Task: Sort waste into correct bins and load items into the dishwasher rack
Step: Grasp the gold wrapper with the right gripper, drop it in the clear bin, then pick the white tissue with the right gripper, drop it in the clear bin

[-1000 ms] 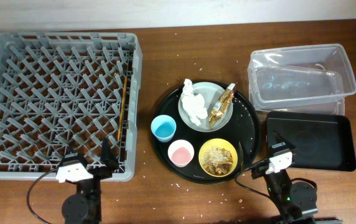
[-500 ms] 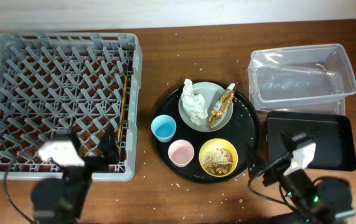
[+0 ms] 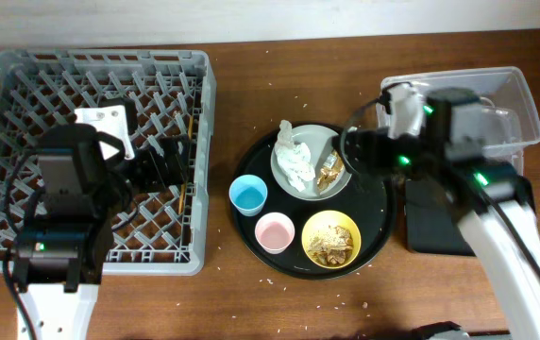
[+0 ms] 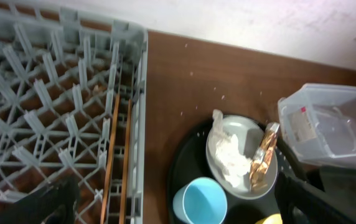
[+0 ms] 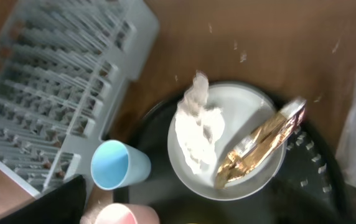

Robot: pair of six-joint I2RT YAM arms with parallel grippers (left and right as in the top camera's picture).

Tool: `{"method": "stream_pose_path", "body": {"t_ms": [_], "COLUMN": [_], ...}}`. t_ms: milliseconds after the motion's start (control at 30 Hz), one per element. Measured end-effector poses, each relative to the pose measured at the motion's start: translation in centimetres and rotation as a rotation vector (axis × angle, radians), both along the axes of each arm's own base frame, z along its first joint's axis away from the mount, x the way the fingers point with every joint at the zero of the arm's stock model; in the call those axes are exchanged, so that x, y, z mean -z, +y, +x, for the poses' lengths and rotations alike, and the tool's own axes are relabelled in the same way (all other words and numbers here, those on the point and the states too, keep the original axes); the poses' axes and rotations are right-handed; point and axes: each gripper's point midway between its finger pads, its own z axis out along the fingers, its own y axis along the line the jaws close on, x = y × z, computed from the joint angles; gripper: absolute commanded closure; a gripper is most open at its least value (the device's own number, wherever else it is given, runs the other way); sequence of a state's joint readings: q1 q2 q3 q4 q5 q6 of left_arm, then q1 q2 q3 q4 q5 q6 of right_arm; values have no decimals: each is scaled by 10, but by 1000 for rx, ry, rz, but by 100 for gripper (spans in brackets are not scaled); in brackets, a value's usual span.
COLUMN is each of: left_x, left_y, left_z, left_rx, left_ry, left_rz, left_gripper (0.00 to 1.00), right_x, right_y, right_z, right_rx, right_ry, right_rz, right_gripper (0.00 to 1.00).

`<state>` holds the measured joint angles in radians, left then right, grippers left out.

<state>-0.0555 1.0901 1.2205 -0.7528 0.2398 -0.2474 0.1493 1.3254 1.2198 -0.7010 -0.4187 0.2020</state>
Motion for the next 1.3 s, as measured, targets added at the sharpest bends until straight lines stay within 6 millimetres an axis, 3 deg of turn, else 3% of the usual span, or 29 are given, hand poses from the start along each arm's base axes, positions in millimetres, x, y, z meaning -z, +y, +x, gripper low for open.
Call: {"method": "stream_pose_path", "body": {"t_ms": [67,100,233,367,433,467,567,667,700,767,833,867,900,967,1033,1067,1100,1133,1167,1233,1300], "left_x": [4,6,11,12,13,13,13,13,13,13,13,13,13,13,13,14,13,13,14,14,14], "left_y": [0,0,0,0,0,0,0,0,0,0,0,0,0,0,0,0,0,0,0,0,-1], "left_z": [1,2,1,1,1,1,1,1,1,1,1,1,1,1,1,0,1,1,1,0,0], "left_rx": [0,0,0,0,0,0,0,0,0,0,0,0,0,0,0,0,0,0,0,3,5], "left_ry": [17,23,42,48,51,51,51,53,53,55,54,54,55,55,55,56,53,54,55,57,56], "left_rz": [1,1,2,2,2,2,2,2,2,3,3,3,3,3,3,3,2,2,2,1,-2], "left_gripper": [1,1,1,1,1,1,1,1,1,1,1,1,1,1,1,1,1,1,1,1,1], "right_x": [35,65,146,197,213,220,223,215,196,122,64,25,8,11,38,56,68,81,89,87,72], "right_y": [2,2,3,13,10,7,2,-3,-4,-3,-13,-34,-58,-121,-169,-188,-198,-204,-198,-176,-149], "right_z": [12,23,44,52,53,54,53,44,45,51,55,55,53,44,47,54,64,79,91,102,100], "right_rx": [31,68,134,156,205,230,275,277,276,266,290,345,424,672,872,945,977,976,918,775,631], "right_ry": [115,192,342,410,441,452,465,497,476,340,212,127,100,164,252,292,300,293,288,273,260], "right_rz": [8,-5,-89,-129,-146,-155,-169,-200,-197,-165,-116,-82,-70,-74,-60,-45,-24,6,37,101,165], "right_gripper": [23,23,29,37,48,66,92,96,96,96,96,96,96,96,96,92,76,51,45,43,42]}}
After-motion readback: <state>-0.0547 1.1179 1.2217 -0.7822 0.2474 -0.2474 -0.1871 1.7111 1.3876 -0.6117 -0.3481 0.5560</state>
